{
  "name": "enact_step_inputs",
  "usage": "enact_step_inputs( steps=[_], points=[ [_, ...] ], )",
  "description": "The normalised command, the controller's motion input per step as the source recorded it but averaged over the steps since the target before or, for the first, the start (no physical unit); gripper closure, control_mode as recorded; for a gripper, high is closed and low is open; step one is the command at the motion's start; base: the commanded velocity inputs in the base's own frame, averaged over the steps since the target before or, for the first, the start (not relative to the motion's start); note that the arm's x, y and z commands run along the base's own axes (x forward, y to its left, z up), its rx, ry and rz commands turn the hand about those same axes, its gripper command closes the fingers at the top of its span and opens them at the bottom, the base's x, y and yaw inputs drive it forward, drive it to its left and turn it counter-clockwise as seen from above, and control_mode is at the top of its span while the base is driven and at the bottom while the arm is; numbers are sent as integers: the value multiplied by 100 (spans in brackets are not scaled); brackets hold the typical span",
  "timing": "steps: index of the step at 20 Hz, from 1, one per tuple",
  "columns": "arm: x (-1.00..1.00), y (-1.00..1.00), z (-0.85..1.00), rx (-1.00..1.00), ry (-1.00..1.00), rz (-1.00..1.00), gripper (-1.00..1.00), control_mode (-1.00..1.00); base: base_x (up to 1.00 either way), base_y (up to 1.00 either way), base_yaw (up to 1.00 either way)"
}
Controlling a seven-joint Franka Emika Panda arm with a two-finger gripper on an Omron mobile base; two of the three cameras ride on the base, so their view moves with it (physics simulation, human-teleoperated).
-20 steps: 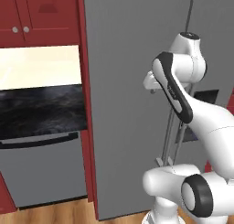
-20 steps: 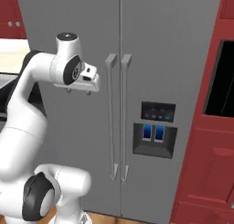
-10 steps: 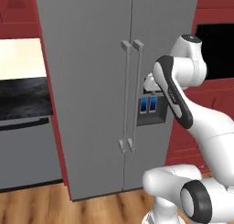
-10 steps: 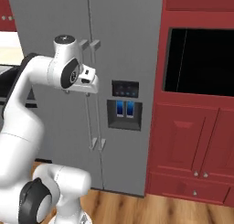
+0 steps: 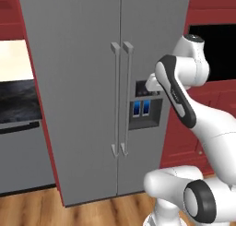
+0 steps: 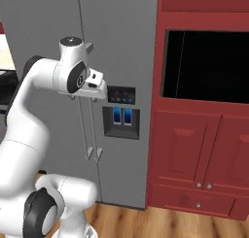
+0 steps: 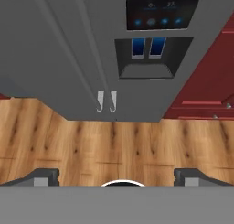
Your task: Open the fridge, grab two sodas, and place both sodas inside the bowl with ice on the dining counter.
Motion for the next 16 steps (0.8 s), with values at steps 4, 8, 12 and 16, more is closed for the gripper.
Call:
enact_step_inputs(
  steps=[4, 8, 12, 16],
  points=[
    [0, 0, 0, 0, 0, 0, -100, 100, 24, 24, -1],
    [0, 0, 0, 0, 0, 0, -100, 100, 14, 37, 0],
    [0, 0, 0, 0, 0, 0, -100, 100, 18, 41, 0],
    [0, 0, 0, 0, 0, 0, -100, 100, 20, 31, 0]
  ],
)
